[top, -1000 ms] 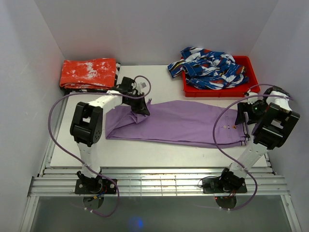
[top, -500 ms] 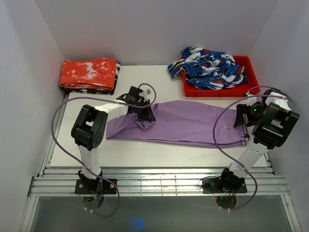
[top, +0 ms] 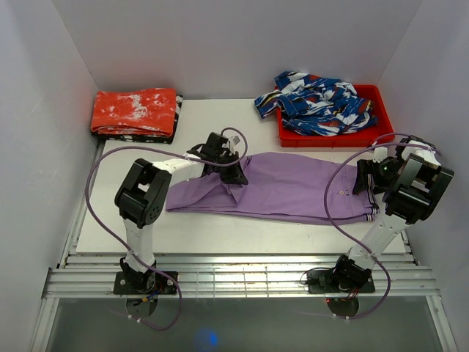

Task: Fold and stack the trousers
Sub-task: Fold the trousers

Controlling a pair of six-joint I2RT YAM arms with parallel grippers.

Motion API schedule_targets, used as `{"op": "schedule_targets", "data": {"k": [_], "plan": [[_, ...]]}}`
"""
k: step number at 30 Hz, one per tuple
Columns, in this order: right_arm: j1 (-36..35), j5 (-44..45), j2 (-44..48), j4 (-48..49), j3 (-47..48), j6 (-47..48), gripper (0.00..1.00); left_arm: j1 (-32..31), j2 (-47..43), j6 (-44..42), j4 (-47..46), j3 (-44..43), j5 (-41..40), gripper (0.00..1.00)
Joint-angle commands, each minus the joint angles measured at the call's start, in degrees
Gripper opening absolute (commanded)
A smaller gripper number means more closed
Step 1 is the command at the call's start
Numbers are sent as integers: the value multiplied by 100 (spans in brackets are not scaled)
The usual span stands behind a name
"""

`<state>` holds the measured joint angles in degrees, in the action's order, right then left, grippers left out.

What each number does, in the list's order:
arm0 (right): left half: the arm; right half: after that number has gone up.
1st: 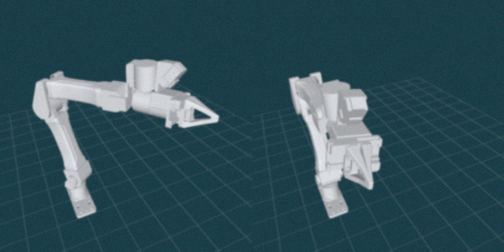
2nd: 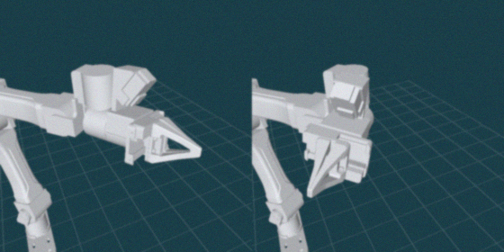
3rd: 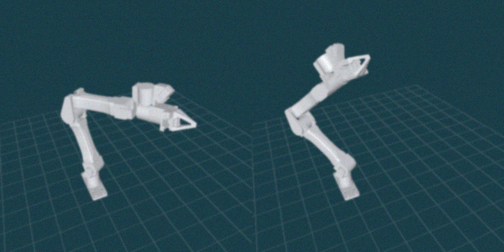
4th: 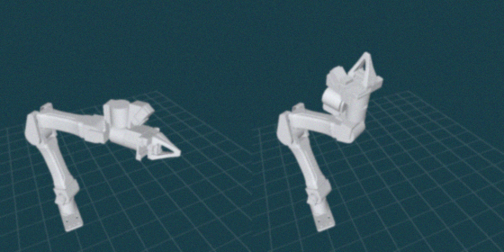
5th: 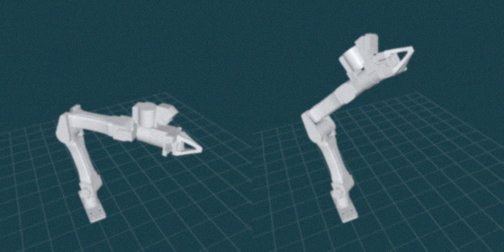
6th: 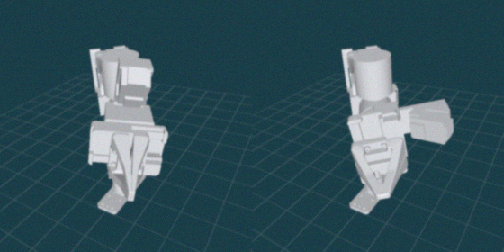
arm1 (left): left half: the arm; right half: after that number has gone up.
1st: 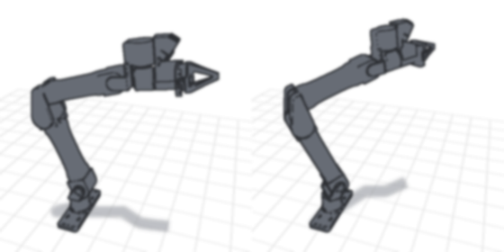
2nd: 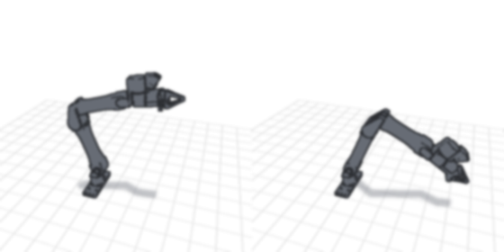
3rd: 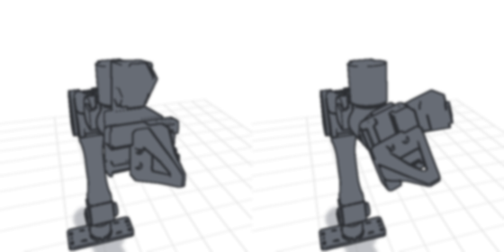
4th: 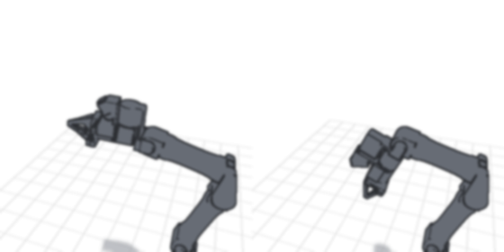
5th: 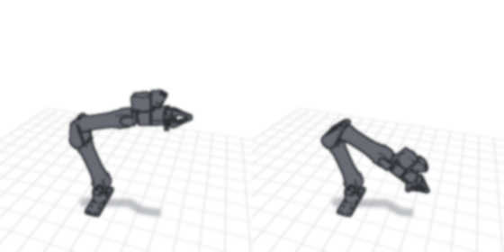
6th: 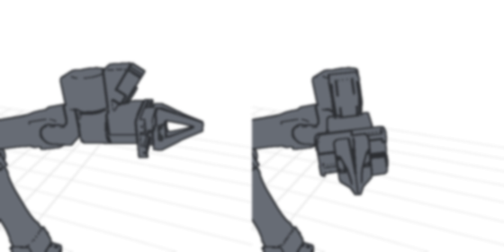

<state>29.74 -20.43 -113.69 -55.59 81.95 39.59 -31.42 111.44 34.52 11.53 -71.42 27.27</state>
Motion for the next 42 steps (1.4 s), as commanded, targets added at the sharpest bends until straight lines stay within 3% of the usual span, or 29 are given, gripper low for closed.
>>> {"op": "schedule_targets", "data": {"k": [1, 6, 8, 10, 13, 14, 19, 22, 27, 35, 38, 42], "plan": [[15, -172, 40, -180, 119, 4, 97, -119, 44, 177, -221, -285, 51, 0], [15, -190, 22, -206, 145, 22, 97, -163, 247, 239, -256, -416, -2, 0], [15, -199, 22, -198, 137, 22, 96, -171, 300, 265, -256, -443, 85, 28], [15, -216, 14, -206, 137, 22, 95, -215, 247, 126, -291, -469, 112, 44], [6, -216, 13, -206, 128, 22, 95, -365, -156, -120, -422, -365, -72, 88], [6, -216, 13, -198, 137, 22, 95, -443, -384, -330, -450, -347, -90, 98], [6, -207, 40, -198, 172, 31, 96, -523, -1018, -833, -83, -399, -273, 98], [6, -207, 57, -215, 242, 40, 97, -164, -1475, -833, 217, -277, -469, 98], [15, -129, 110, -277, 321, 171, 98, 1294, -2011, -1359, 1034, 109, 76, 98], [15, -58, 5, -294, 304, 172, 97, 4490, -2627, -3626, 2616, 919, 1349, 97], [6, -49, -83, -233, 321, 102, 97, 5213, -2321, -4320, 3048, 1024, 1614, 90], [-29, -67, -224, -215, 365, 22, 100, 5673, -1803, -4753, 3206, 1235, 2132, 78]]}}
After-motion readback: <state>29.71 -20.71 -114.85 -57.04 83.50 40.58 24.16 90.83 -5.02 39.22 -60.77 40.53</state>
